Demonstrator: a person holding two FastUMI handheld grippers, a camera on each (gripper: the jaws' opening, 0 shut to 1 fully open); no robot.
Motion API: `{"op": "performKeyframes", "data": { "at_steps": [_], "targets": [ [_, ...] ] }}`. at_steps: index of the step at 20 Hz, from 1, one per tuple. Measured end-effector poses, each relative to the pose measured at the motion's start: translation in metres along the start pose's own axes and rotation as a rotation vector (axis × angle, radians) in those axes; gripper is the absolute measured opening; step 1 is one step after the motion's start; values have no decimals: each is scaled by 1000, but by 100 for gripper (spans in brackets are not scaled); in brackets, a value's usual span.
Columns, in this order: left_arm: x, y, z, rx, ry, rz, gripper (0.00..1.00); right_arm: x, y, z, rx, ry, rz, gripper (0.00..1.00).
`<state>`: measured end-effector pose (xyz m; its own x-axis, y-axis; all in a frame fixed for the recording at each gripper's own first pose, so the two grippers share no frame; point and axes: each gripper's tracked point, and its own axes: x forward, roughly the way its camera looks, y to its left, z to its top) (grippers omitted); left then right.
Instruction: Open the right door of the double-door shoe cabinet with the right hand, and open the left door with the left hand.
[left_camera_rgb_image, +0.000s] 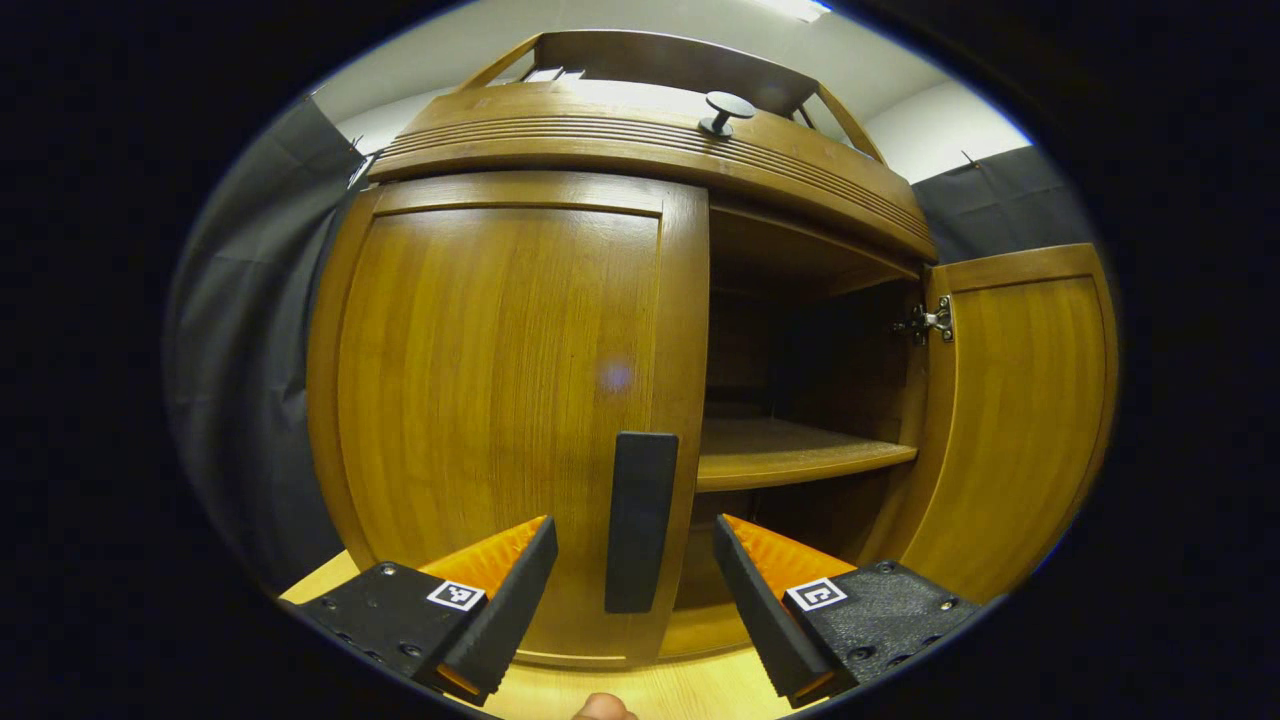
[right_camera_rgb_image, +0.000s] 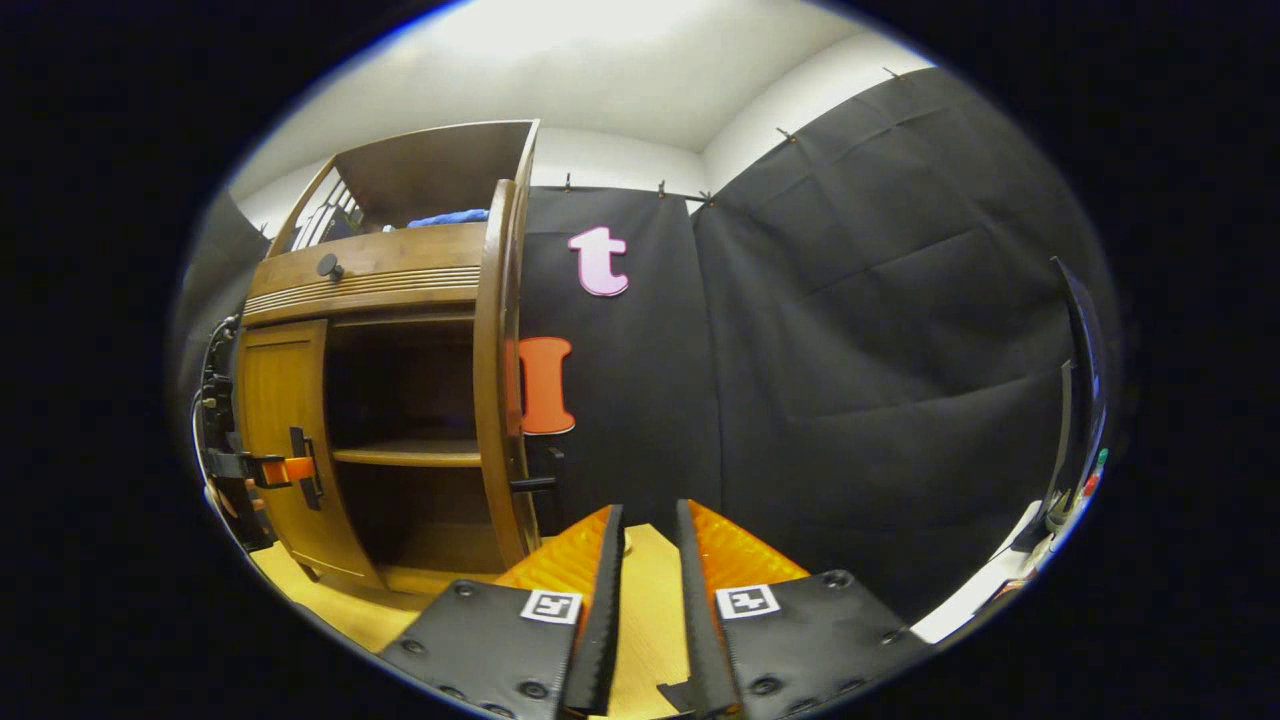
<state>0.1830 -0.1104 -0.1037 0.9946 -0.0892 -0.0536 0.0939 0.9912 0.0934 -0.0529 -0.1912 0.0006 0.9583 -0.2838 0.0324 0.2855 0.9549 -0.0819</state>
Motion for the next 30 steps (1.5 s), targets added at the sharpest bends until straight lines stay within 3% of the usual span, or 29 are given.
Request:
{"op": "performKeyframes", "data": {
  "at_steps": [2, 5, 6, 8, 9, 10, 16, 17, 18, 21, 22, 24, 30],
  "targets": [
    [9, 2, -1, -1, 5, -2, 92, 1, -4, 4, -8, -9, -4, 40],
    [19, 7, -8, -20, 22, 4, 92, 6, -4, 6, -24, -4, -11, 54],
    [21, 8, -11, -28, 30, 4, 92, 7, -2, 7, -24, -3, -8, 51],
    [25, 10, -12, -37, 29, 14, 91, 8, 1, 5, -23, -5, 3, 63],
    [24, 9, -12, -32, 32, 12, 90, 8, 1, 6, -23, -7, 2, 78],
    [23, 7, -11, -27, 34, 6, 89, 9, 1, 7, -21, -11, 0, 75],
    [23, 11, -7, 12, 38, 11, 75, 11, -3, 9, -8, -22, -13, 82],
    [23, 7, -10, 5, 44, -5, 64, 12, -3, 10, -4, -19, -12, 82],
    [23, 1, -11, -4, 45, -24, 61, 11, -3, 9, 1, -18, -14, 82],
    [18, 0, -11, 31, 43, -5, 30, 9, -4, 7, 5, -11, -20, 82],
    [18, 1, -10, 41, 35, 6, 27, 6, -4, 5, 9, -5, -16, 89],
    [13, -1, -10, 49, 27, 4, 25, -2, -9, 1, 25, 5, -16, 84],
    [-6, -1, -10, 42, 28, -73, 26, -18, -12, -3, 36, 17, -39, 89]
  ]
}}
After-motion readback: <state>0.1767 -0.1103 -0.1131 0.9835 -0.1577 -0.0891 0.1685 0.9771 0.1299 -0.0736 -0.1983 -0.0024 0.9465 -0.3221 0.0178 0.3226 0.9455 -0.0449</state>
